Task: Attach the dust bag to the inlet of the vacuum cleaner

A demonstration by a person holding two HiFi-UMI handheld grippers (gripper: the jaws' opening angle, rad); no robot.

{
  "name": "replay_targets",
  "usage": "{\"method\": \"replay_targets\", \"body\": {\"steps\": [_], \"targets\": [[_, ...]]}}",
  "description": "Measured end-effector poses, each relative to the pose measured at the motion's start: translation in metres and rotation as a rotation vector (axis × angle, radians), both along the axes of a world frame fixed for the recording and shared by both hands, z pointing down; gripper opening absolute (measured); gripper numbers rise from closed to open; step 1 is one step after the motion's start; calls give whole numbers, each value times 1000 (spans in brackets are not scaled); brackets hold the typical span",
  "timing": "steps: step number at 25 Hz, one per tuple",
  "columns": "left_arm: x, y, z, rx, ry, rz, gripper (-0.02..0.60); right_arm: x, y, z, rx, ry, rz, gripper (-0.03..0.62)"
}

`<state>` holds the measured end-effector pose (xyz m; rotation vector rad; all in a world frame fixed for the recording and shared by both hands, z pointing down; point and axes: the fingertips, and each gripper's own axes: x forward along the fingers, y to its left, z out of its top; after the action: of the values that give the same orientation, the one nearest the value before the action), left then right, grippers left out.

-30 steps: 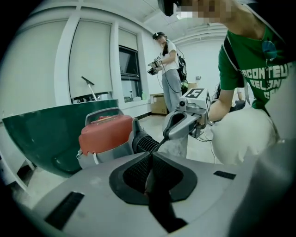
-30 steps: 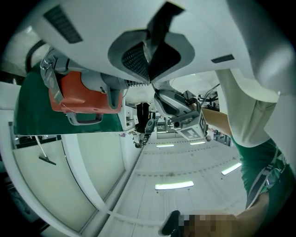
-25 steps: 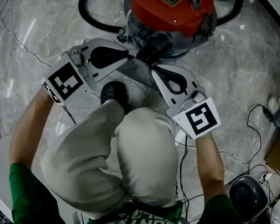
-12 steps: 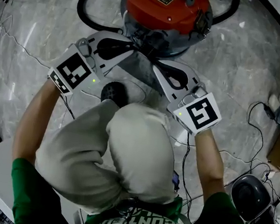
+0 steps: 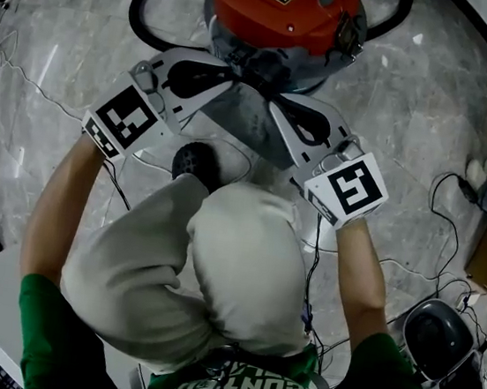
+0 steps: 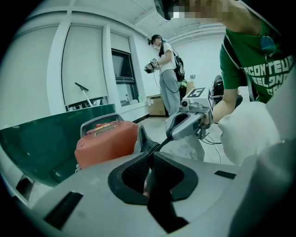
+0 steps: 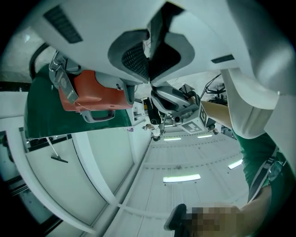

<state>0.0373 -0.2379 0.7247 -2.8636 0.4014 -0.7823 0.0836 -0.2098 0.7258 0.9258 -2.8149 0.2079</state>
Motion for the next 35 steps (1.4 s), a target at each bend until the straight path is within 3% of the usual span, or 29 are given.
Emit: {"method": "replay_targets", "body": {"steps": [17,23,35], "targets": [[6,-8,-1,14,25,80,38,6,-10,0,17,16,83,17],[-1,-14,-1,-3,75,61,40,0,-17,-4,30,40,54,18],[2,-17,2,14,90,62,43,3,-23,-4,-4,0,39,18]]}}
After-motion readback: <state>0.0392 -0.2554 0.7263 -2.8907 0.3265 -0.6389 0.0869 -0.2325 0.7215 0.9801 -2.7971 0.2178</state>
